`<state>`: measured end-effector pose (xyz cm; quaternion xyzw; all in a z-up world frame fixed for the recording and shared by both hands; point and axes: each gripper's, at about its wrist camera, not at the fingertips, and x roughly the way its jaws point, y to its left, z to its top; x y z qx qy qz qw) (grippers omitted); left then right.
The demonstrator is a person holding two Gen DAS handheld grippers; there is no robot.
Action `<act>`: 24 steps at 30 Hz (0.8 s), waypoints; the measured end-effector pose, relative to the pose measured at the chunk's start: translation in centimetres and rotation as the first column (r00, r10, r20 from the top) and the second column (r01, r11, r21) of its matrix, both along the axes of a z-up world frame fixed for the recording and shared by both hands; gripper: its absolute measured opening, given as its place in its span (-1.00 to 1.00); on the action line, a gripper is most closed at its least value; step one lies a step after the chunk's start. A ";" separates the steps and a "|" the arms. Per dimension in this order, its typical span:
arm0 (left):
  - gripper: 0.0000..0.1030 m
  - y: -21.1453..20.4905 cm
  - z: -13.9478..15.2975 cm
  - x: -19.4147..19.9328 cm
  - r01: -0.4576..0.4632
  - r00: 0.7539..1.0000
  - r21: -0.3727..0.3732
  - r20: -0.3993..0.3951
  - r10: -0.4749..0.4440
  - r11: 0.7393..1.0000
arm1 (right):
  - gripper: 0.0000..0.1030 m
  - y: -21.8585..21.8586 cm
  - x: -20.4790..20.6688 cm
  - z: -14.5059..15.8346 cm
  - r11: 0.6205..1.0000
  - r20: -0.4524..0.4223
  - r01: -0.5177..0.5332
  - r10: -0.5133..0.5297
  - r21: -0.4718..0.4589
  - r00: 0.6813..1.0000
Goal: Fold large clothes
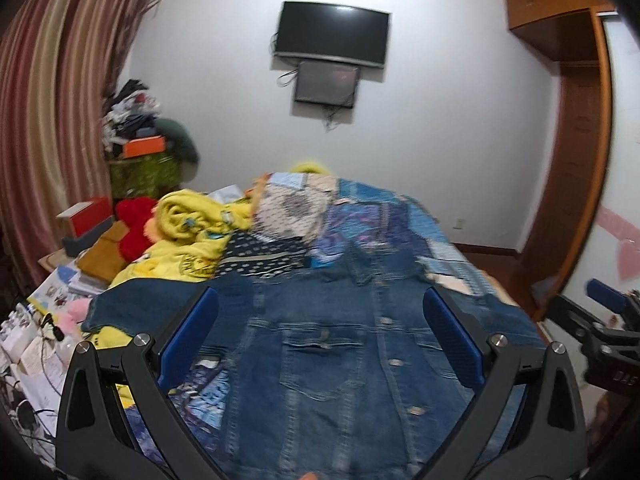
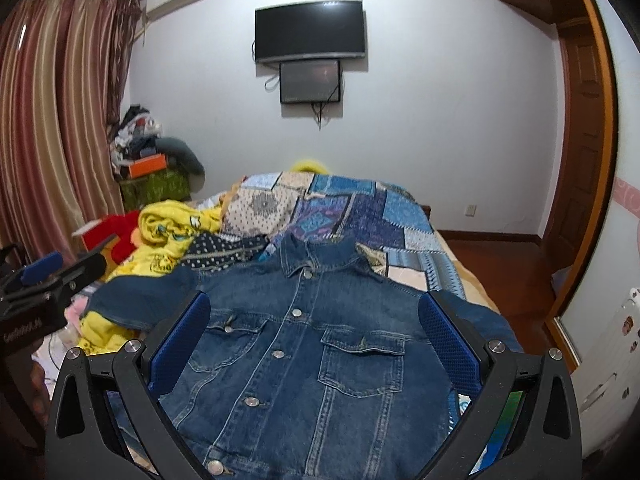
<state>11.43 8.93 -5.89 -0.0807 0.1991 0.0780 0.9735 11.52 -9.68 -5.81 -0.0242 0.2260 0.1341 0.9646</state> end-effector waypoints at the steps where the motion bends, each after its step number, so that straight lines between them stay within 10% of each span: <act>1: 1.00 1.0 -0.6 0.7 -0.028 1.000 -0.001 -0.013 0.028 1.000 | 1.00 0.3 0.4 -0.2 1.000 -0.010 -0.002 0.002 -0.008 1.000; 13: 1.00 15.5 -10.1 7.4 -0.239 0.950 -0.156 -0.243 0.198 0.958 | 1.00 3.6 7.5 -5.4 0.995 -0.175 -0.005 -0.012 -0.099 0.985; 24: 1.00 28.0 -21.1 11.0 -0.333 0.884 -0.511 -0.462 0.073 0.793 | 1.00 3.2 12.7 -9.6 0.977 -0.309 0.093 -0.150 -0.191 0.939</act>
